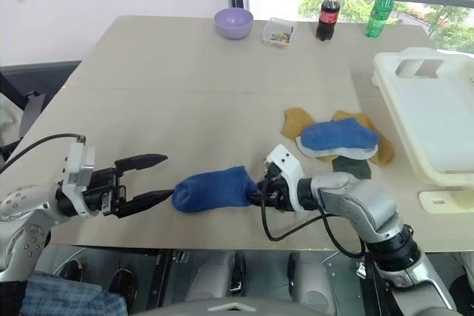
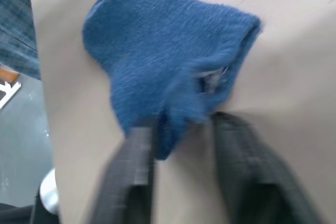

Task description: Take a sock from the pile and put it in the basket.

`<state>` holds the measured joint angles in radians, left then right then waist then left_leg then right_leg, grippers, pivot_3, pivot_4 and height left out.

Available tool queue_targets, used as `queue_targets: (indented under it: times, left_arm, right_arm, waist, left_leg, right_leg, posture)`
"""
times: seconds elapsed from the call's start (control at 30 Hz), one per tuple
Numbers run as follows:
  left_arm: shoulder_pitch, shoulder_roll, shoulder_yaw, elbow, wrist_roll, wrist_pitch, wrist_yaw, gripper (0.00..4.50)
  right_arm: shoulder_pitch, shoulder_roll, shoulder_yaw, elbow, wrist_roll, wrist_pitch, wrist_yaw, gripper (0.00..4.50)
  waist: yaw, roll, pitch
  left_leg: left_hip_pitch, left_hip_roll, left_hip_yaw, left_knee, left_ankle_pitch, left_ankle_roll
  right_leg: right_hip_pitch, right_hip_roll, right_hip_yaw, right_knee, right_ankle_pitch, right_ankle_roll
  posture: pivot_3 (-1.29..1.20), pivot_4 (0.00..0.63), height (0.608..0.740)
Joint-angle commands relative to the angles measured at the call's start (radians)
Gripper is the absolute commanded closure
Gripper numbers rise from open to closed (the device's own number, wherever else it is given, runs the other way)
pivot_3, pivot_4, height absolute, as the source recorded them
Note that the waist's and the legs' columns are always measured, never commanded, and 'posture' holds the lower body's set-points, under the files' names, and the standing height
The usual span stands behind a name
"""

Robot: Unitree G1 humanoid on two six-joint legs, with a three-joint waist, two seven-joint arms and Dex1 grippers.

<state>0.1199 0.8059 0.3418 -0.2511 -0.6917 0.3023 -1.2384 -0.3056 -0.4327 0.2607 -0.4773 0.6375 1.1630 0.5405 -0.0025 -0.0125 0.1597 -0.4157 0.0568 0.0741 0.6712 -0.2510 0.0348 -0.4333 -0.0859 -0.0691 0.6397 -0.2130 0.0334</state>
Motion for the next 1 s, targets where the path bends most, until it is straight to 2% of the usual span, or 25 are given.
queue_targets:
  times: [0.03, 0.23, 0.37, 0.43, 0.53, 0.6, 0.83, 1.0]
  left_arm:
    - [-0.019, 0.001, 0.009, -0.004, 0.000, -0.014, -0.003, 0.00]
    - [-0.033, 0.004, 0.003, 0.002, 0.004, -0.012, -0.008, 0.00]
    - [-0.052, 0.000, -0.008, 0.013, 0.000, -0.009, -0.013, 0.00]
    - [-0.062, -0.003, -0.014, 0.019, -0.003, -0.009, -0.017, 0.00]
    - [-0.082, -0.010, -0.027, 0.028, 0.001, -0.015, -0.020, 0.00]
    - [-0.095, -0.012, -0.037, 0.037, 0.005, -0.019, -0.021, 0.00]
    - [-0.112, -0.014, -0.057, 0.048, 0.009, -0.020, -0.028, 0.00]
    - [-0.113, -0.011, -0.058, 0.047, 0.009, -0.022, -0.025, 0.00]
  right_arm:
    - [0.037, 0.020, -0.090, -0.047, -0.008, 0.064, -0.106, 1.00]
    - [0.079, -0.031, -0.253, -0.164, 0.062, 0.141, -0.117, 1.00]
    - [0.030, -0.093, -0.391, -0.182, 0.088, 0.195, -0.134, 1.00]
    - [0.005, -0.150, -0.414, -0.185, 0.068, 0.190, -0.138, 1.00]
    - [-0.008, -0.281, -0.363, -0.154, -0.038, 0.094, -0.143, 1.00]
    - [-0.016, -0.322, -0.332, -0.116, -0.102, 0.023, -0.152, 1.00]
    - [-0.087, -0.227, -0.248, 0.052, -0.221, -0.144, -0.181, 1.00]
    - [-0.126, -0.173, -0.226, 0.146, -0.262, -0.196, -0.173, 1.00]
  waist:
    - [0.002, 0.000, 0.000]
    - [0.015, 0.000, 0.000]
    - [0.015, 0.001, 0.001]
    - [0.014, 0.001, 0.002]
    - [0.014, 0.002, 0.003]
    - [0.014, 0.001, 0.003]
    - [0.008, 0.000, 0.004]
    - [0.010, 0.000, 0.004]
  left_leg:
    - [0.000, 0.000, 0.000, 0.000, 0.000, 0.000]
    - [-0.001, 0.000, 0.000, 0.000, 0.000, 0.000]
    - [-0.001, 0.000, 0.000, -0.001, 0.000, 0.000]
    - [-0.001, 0.000, 0.000, -0.001, 0.000, 0.000]
    - [-0.001, 0.000, 0.000, -0.001, 0.000, 0.000]
    - [-0.002, -0.001, 0.000, -0.002, 0.000, 0.000]
    - [-0.002, 0.000, 0.001, -0.002, 0.000, 0.000]
    - [-0.002, -0.001, 0.001, -0.002, 0.000, 0.000]
  right_leg:
    - [0.000, 0.000, 0.000, 0.000, 0.000, 0.000]
    - [0.000, 0.000, 0.000, -0.001, 0.000, 0.000]
    - [0.000, 0.000, 0.000, -0.002, 0.000, 0.000]
    - [-0.001, 0.000, 0.000, -0.002, 0.000, 0.000]
    - [-0.001, 0.000, 0.000, -0.002, 0.000, 0.000]
    - [-0.001, 0.001, 0.000, -0.003, 0.000, 0.000]
    - [-0.002, 0.002, 0.001, -0.003, 0.000, 0.000]
    - [-0.002, 0.002, 0.000, -0.003, 0.000, 0.000]
  posture:
    - [0.00, 0.150, 0.736]
    - [0.00, 0.150, 0.736]
    - [0.00, 0.150, 0.736]
    - [0.00, 0.150, 0.736]
    - [0.00, 0.150, 0.736]
    - [0.00, 0.150, 0.736]
    - [0.00, 0.150, 0.736]
    - [0.00, 0.150, 0.736]
